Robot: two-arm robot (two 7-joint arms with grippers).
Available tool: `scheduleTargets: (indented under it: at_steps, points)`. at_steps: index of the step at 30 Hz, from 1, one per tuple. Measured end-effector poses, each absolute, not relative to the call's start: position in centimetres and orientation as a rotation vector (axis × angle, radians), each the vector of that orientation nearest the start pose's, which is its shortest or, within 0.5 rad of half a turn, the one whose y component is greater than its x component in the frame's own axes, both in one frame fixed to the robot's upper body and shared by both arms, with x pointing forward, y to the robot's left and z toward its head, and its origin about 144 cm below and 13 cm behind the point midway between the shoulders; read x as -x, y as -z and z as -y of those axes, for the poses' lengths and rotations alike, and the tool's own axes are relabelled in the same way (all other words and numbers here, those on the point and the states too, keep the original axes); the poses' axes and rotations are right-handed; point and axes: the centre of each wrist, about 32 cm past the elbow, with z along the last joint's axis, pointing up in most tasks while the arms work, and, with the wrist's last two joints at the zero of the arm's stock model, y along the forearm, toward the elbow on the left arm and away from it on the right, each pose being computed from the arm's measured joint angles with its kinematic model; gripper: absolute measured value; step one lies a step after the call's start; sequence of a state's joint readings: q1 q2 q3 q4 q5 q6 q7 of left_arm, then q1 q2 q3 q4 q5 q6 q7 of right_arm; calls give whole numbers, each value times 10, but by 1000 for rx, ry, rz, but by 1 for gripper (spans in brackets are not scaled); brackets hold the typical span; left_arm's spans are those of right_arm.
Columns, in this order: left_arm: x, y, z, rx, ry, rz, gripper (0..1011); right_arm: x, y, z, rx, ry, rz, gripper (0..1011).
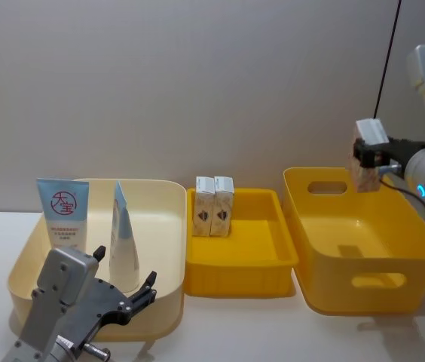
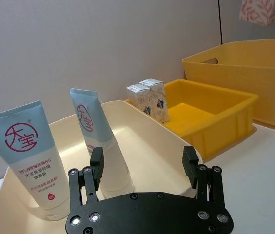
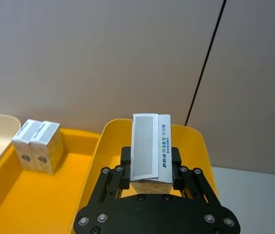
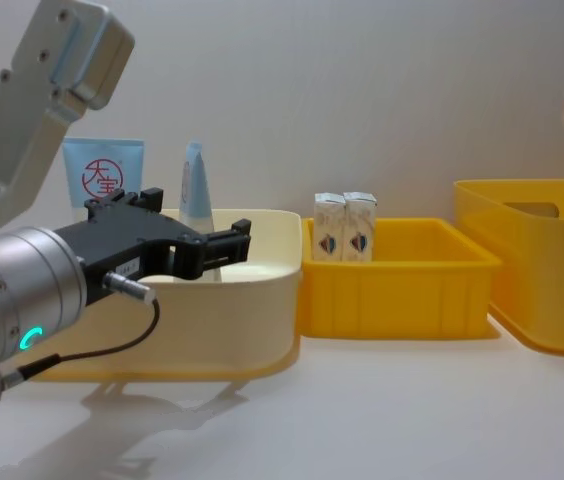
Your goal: Bimanual collaborative sorting of washing and personal care products
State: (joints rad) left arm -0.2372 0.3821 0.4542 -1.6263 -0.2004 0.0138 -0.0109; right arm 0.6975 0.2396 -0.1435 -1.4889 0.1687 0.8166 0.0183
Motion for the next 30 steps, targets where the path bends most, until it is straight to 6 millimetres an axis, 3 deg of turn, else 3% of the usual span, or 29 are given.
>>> scheduleTargets:
  at_steps: [7, 13, 20, 30]
  points:
    - [-492, -1204, -198, -61, -1124, 268, 1003, -595, -1387, 257, 310, 1469, -131, 580]
    - [-492, -1204, -198, -61, -1124, 268, 1003, -597, -1385, 256, 323, 1450, -163, 797]
    - [-492, -1204, -198, -61, -1124, 268, 1003, -598, -1384, 255, 330, 1436, -184, 974]
    - [-493, -1206, -198, -62, -1123, 269, 1003, -599, -1383, 254, 336, 1427, -198, 1001]
